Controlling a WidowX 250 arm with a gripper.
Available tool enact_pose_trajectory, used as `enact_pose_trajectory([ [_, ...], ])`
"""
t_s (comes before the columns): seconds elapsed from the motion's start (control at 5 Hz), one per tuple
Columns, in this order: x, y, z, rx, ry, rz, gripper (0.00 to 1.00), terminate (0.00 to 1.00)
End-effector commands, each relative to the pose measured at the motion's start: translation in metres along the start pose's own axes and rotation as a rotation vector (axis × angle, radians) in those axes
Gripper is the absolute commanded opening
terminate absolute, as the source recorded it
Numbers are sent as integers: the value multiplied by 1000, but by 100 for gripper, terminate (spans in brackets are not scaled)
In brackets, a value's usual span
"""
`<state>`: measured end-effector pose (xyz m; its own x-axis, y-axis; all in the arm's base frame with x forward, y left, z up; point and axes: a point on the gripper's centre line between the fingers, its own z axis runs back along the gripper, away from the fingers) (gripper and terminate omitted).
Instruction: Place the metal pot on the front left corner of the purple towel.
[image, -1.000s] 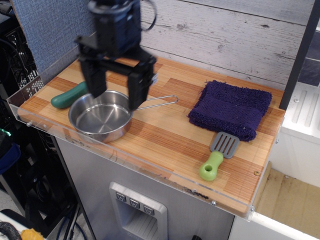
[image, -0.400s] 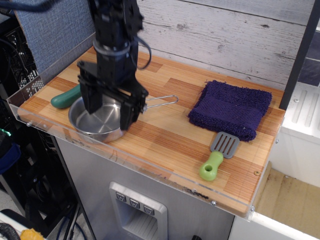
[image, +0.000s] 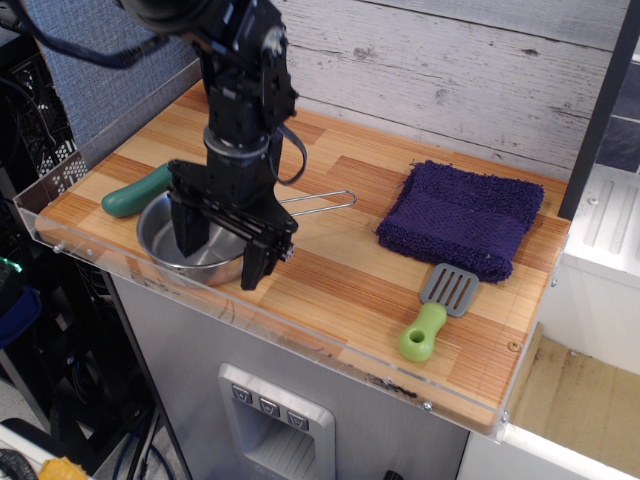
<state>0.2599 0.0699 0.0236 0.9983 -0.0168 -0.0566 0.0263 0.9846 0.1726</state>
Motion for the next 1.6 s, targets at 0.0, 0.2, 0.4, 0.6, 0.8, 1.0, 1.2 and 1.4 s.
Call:
enact_pose_trajectory([
  [0.0,10,-1,-13,-18,-13,30,0,0],
  [0.2,7,3,-14,-18,-9,48,0,0],
  [0.4,7,2,5,-36,-26,70,0,0],
  [0.6,-1,17,51,-66,-74,138,0,0],
  [0.8,-12,34,92,-57,-102,202,0,0],
  [1.0,6,8,118,-83,-125,167,0,0],
  [1.2,36,-36,121,-137,-99,181,0,0],
  [1.4,63,-79,112,-190,-96,128,0,0],
])
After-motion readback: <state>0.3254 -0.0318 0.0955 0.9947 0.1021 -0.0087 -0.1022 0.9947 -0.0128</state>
